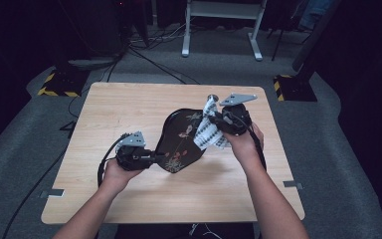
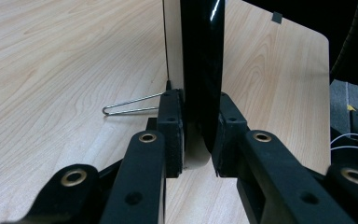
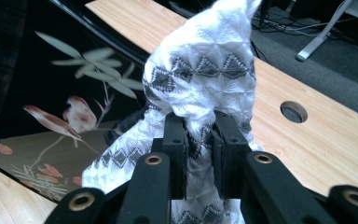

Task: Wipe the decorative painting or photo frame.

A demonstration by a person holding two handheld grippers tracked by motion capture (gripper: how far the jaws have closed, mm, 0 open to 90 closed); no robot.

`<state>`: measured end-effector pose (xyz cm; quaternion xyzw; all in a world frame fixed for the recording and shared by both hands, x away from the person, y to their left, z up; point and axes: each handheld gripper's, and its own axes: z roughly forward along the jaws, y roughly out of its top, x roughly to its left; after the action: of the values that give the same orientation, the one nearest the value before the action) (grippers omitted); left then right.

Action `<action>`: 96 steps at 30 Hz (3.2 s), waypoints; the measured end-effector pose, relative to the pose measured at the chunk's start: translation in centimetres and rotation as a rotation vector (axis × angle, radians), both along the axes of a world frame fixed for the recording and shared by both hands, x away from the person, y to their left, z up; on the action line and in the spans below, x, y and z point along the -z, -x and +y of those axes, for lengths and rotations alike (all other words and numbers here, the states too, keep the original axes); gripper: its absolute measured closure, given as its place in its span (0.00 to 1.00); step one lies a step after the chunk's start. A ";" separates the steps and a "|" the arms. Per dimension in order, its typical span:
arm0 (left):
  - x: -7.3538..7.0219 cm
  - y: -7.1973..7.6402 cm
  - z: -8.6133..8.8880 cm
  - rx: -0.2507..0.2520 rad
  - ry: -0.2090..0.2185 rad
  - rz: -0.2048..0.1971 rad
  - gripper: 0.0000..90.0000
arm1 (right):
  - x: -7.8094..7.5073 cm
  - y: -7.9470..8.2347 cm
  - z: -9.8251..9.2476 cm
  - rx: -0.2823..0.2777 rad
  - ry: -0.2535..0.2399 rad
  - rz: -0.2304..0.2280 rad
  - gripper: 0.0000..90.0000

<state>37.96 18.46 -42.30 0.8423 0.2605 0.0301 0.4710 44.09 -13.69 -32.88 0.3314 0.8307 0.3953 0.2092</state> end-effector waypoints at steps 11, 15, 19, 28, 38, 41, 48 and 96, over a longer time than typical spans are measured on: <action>0.0 0.0 0.0 -0.002 0.003 0.002 0.86 | 4.1 0.3 0.1 0.000 0.040 0.069 0.87; 0.0 0.0 0.0 -0.003 0.005 0.001 0.86 | 3.5 0.7 0.6 -0.027 0.032 0.056 0.87; 0.0 0.0 0.0 -0.003 0.005 0.002 0.86 | 2.2 1.5 1.9 -0.072 0.030 0.023 0.87; 0.0 0.0 0.0 -0.005 0.004 0.004 0.85 | 4.3 3.2 4.8 -0.149 0.112 0.033 0.87; 0.0 0.1 -0.1 -0.003 0.002 0.003 0.84 | 4.2 3.2 5.2 -0.155 0.118 0.023 0.87; 0.0 0.0 -0.1 -0.003 0.004 0.004 0.84 | 2.8 3.1 5.4 -0.156 0.101 -0.003 0.87; 0.0 0.1 -0.1 -0.005 -0.004 0.000 0.84 | 2.7 3.4 5.6 -0.178 0.094 -0.016 0.87; 0.0 0.1 0.0 -0.009 0.002 0.005 0.84 | 3.3 2.5 4.8 -0.149 0.094 0.018 0.87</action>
<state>37.89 18.46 -42.32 0.8408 0.2655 0.0296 0.4708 41.63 -8.93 -36.19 0.2620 0.8726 0.3674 0.1871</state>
